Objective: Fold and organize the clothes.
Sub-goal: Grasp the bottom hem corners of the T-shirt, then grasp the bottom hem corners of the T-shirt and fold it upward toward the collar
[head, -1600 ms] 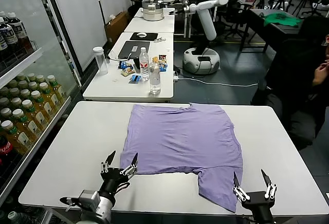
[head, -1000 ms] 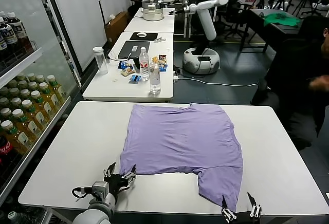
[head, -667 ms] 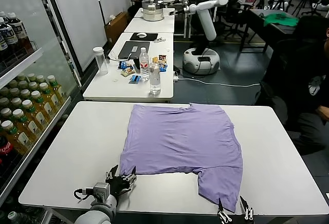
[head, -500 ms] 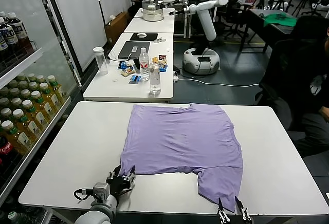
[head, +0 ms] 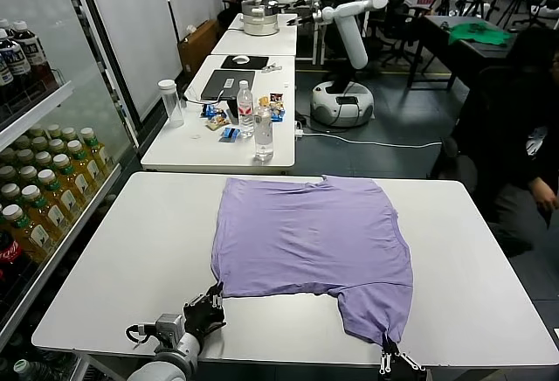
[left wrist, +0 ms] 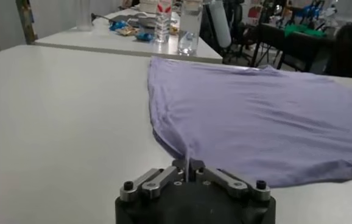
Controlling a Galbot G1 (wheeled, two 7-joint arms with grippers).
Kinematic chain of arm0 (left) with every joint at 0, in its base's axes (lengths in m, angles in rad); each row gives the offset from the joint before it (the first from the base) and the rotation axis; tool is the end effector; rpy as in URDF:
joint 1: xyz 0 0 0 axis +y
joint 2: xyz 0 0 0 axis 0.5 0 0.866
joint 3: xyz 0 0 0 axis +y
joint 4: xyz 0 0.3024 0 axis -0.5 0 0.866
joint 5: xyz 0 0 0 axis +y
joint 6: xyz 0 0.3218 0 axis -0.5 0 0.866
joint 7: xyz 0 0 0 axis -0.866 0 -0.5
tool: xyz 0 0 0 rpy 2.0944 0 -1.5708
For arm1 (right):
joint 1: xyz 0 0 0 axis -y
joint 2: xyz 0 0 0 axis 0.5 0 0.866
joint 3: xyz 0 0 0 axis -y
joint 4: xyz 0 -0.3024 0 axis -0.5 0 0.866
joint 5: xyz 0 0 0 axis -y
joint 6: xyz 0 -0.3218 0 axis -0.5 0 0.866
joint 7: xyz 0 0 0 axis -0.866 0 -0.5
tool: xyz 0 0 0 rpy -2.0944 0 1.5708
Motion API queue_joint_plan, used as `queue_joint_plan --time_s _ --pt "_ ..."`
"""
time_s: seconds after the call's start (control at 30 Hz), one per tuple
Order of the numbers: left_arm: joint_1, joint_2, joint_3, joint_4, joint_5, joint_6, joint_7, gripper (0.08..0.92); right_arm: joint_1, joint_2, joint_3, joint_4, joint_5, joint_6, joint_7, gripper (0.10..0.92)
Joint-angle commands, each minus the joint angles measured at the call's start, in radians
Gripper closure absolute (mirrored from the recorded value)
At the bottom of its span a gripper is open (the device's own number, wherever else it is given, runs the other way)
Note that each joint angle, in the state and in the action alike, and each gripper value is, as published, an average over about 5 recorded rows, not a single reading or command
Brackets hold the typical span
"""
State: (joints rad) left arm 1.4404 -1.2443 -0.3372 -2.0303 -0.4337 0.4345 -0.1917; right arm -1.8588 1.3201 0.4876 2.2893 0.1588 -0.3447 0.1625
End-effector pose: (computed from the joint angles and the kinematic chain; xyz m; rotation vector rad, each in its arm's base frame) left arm 0.1973 0.0006 -0.2641 -0.2127 -2.6607 0.1307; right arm 0.1014 -0.0140 -0.2375 0.0416 -2.6883 0.0928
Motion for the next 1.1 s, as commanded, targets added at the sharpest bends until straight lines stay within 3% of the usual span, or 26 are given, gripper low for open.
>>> queue_joint_plan --time_s 0.03,0.3,1.1 --pt "-0.01 0.015 -0.019 -0.06 -0.029 -0.096 0.009 0.892 0.038 -0.025 0.059 0.07 0.023 0.03 -0.013 0.909" --pt "-0.063 0.047 -0.028 -0.063 -0.088 -0.113 0.015 0.892 0.196 -0.113 0.133 0.036 0.101 0.025 -0.021 0.909" --pt "-0.319 0.077 0.093 0.212 -0.067 -0.104 -0.05 0.892 0.708 -0.202 -0.076 -0.403 0.087 0.023 -0.03 0.909"
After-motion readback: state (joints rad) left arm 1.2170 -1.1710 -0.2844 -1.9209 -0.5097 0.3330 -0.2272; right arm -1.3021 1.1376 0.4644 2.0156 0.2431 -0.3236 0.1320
